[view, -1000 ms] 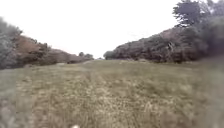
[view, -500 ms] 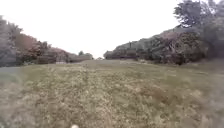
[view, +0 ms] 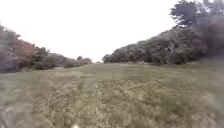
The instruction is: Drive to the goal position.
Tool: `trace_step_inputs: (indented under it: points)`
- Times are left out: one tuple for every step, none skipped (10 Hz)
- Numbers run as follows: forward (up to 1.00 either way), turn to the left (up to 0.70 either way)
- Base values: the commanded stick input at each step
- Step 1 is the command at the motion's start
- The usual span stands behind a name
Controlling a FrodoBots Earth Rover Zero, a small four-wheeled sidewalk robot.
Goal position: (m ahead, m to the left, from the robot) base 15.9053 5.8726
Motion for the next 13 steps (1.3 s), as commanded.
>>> trace_step_inputs:
  points:
    - [0.85, 0.15]
    - [0.85, 0.01]
    - [0.85, 0.01]
    - [0.85, 0.01]
    - [0.85, 0.01]
    - [0.85, 0.01]
    - [0.85, 0.01]
    - [0.85, 0.01]
    - [0.85, 0.01]
    - [0.85, 0.01]
    - [0.85, 0.01]
    - [0.85, 0.01]
    - [0.85, 0.01]
